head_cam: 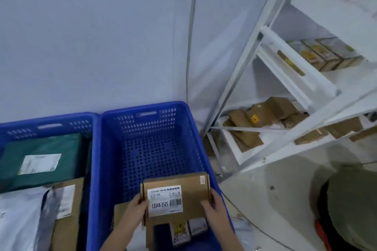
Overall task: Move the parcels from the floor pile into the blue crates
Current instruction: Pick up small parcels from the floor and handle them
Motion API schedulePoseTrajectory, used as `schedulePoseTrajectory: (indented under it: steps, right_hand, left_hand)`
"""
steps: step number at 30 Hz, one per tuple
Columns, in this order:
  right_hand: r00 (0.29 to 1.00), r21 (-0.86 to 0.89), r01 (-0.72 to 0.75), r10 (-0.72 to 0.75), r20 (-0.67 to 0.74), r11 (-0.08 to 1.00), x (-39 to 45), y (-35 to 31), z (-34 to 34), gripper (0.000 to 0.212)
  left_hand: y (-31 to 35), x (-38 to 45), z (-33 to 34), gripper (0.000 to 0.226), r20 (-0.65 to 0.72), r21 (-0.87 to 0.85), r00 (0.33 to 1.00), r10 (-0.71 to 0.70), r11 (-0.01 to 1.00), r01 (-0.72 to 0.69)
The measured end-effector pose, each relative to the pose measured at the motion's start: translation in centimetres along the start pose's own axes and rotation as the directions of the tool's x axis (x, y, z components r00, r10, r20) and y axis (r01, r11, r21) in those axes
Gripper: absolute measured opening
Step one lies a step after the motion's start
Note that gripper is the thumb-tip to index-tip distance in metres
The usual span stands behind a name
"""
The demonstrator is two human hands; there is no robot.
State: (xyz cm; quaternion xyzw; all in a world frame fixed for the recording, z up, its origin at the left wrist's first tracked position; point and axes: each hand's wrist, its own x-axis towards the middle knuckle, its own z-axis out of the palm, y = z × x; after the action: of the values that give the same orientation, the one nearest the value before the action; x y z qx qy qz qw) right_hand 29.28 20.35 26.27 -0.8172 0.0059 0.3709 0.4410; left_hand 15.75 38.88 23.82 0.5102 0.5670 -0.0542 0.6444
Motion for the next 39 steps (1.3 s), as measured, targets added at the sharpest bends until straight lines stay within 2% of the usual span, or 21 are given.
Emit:
schedulePoseTrajectory:
  steps: [4,9,12,14,17,20,23,26,30,35,39]
  right_hand:
    - [0.997,-0.16,0.025,-0.013,0.073,0.987,4.8,-1.8,2.0,0.054]
    - [0.992,-0.386,0.066,-0.018,0.127,0.92,11.0,-1.9,4.0,0.072]
    - [0.98,-0.556,0.197,-0.143,0.139,0.808,14.1,-1.3,6.0,0.082]
    - [0.967,-0.621,0.254,-0.211,0.144,0.741,16.3,-0.7,7.0,0.088]
    - [0.945,-0.735,0.327,-0.23,0.234,0.594,19.7,0.6,8.2,0.094]
    - [0.938,-0.815,0.345,-0.149,0.312,0.465,23.4,2.1,9.1,0.097]
    - [0.939,-0.852,0.302,0.02,0.344,0.428,26.3,3.5,10.1,0.09]
    - [0.939,-0.875,0.243,0.126,0.321,0.418,28.3,4.9,10.9,0.08]
    - [0.929,-0.896,0.259,0.16,0.333,0.361,29.8,6.2,11.7,0.074]
    - [0.951,-0.951,0.214,0.173,0.255,0.224,30.3,7.3,13.2,0.073]
    - [0.961,-0.973,0.172,0.193,0.2,0.152,31.2,7.4,14.1,0.065]
  left_hand:
    - [0.7,4.6,0.0,0.026,0.046,0.057,0.999,-0.014,0.998,0.011]
    - [2.0,9.9,0.3,0.073,0.157,0.287,0.98,0.125,0.943,-0.167]
    - [1.6,13.6,-0.4,0.068,0.113,0.492,0.978,0.173,0.846,-0.207]
    - [1.3,16.2,-0.5,0.06,0.076,0.51,0.98,0.183,0.837,-0.196]
    - [0.8,19.7,0.1,0.055,0.069,0.507,0.985,0.157,0.845,-0.17]
    - [-0.2,23.0,1.1,0.053,0.092,0.599,0.989,0.118,0.786,-0.15]
    - [-1.9,25.5,2.2,0.05,0.142,0.632,0.989,0.046,0.764,-0.126]
    - [-2.8,27.5,3.1,0.049,0.141,0.723,0.989,0.051,0.677,-0.139]
    - [-3.9,29.7,4.1,0.047,0.129,0.804,0.992,0.017,0.583,-0.115]
    - [-5.8,31.0,5.3,0.052,0.124,0.791,0.992,-0.02,0.606,-0.087]
    - [-6.1,31.5,5.6,0.04,0.144,0.794,0.989,-0.046,0.602,-0.088]
